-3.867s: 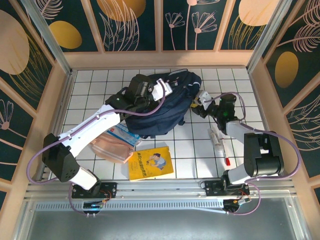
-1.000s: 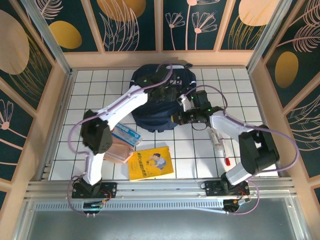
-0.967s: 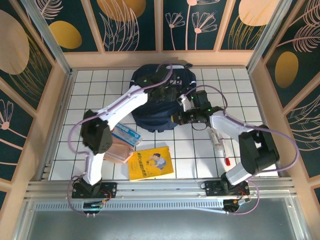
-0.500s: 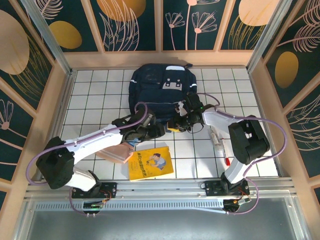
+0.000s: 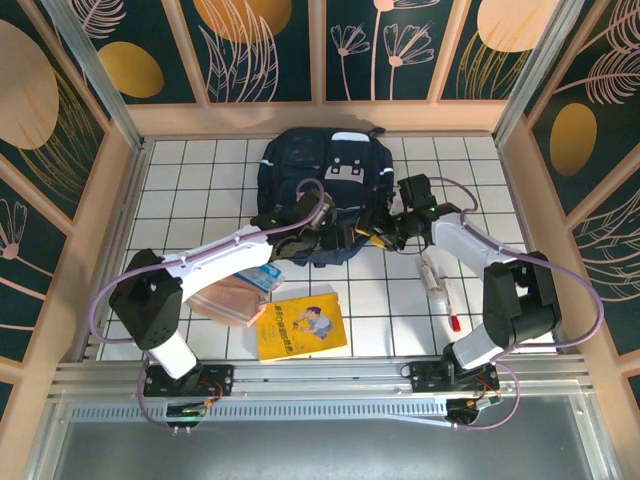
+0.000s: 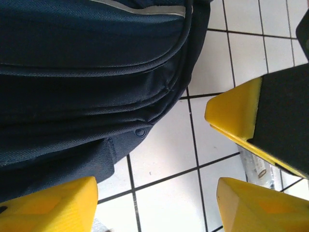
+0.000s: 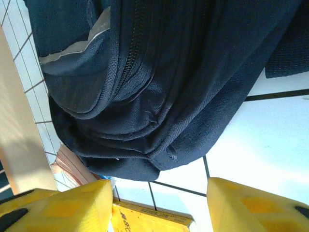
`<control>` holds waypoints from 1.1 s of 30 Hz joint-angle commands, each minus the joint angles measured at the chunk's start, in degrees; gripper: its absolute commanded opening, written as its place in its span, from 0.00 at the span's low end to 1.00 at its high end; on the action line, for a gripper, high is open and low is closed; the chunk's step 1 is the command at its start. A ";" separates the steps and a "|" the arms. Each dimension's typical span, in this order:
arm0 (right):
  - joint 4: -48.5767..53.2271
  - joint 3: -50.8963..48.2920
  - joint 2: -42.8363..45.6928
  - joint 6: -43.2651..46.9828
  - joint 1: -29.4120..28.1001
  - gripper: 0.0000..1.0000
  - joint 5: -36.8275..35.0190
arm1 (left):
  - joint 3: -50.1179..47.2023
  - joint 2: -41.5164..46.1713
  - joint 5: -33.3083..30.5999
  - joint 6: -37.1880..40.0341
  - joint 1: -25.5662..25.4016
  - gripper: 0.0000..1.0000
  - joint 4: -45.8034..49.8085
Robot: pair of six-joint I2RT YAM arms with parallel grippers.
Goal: Pack books, pencil case, and school supplies into a backpack
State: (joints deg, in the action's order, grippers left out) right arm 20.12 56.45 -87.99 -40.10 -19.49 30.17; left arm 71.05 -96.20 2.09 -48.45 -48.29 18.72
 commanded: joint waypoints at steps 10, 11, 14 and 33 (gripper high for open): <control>-12.70 -1.04 -7.91 -18.94 -1.12 0.52 0.31 | -2.06 2.46 -0.34 -0.13 -2.75 0.63 -0.25; -14.36 -1.28 -7.88 -20.19 -1.40 0.46 1.14 | -2.52 2.60 -0.49 -0.92 -3.39 0.63 -0.44; -17.61 -1.21 -6.63 -23.38 -2.21 0.08 1.73 | -3.18 2.67 -1.38 -2.54 -5.16 0.63 -0.78; -17.41 3.01 -0.10 -34.61 -3.64 0.00 4.54 | 1.65 -1.64 -8.95 -9.72 -4.53 0.63 3.25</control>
State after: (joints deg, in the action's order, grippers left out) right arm 4.89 57.60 -90.45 -72.25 -22.26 32.34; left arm 73.54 -97.32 -6.90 -56.07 -53.08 23.20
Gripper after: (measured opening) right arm 0.050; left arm 0.630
